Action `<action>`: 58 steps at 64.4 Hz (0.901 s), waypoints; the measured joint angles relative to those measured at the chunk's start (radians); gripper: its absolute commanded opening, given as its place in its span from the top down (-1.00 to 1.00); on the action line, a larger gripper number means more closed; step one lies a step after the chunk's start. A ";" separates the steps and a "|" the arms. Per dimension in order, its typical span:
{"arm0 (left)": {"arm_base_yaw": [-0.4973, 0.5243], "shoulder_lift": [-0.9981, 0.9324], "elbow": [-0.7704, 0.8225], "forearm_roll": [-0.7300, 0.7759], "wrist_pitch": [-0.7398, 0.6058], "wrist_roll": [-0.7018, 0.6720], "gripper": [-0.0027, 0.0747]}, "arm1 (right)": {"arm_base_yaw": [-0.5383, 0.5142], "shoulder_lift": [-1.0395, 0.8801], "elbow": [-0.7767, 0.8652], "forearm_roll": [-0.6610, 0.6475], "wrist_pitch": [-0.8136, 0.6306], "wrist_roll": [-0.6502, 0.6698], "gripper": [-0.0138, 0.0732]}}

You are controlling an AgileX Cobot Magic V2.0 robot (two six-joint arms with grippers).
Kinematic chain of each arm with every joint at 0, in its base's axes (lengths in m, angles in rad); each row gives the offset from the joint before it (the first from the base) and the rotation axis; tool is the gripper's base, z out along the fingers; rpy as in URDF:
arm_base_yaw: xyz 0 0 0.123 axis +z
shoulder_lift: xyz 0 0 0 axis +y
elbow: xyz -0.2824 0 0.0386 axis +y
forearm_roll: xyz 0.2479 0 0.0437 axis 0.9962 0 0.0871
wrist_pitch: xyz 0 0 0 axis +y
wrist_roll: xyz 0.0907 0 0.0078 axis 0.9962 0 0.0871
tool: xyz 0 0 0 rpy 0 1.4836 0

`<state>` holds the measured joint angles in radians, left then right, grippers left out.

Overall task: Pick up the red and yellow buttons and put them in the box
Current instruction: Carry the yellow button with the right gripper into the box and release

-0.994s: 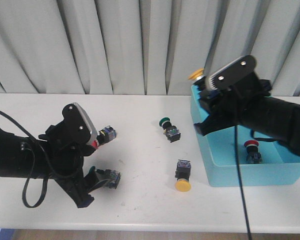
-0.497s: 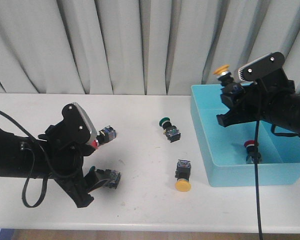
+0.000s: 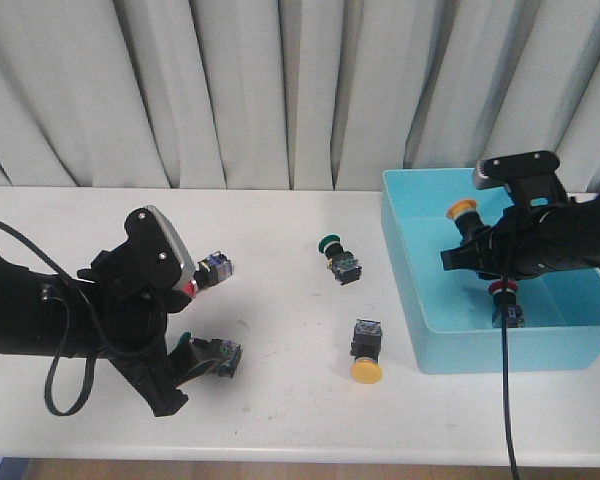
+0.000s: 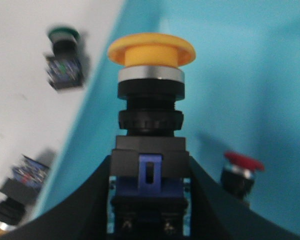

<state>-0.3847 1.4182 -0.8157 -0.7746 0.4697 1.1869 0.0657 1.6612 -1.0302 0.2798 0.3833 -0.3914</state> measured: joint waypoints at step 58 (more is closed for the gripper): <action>0.000 0.000 0.000 0.000 0.000 0.000 -0.50 | 0.000 0.394 -0.282 -0.219 0.207 0.259 -0.15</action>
<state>-0.3847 1.4182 -0.8157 -0.7746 0.4697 1.1869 0.0657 2.0555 -1.3123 0.0605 0.5902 -0.1324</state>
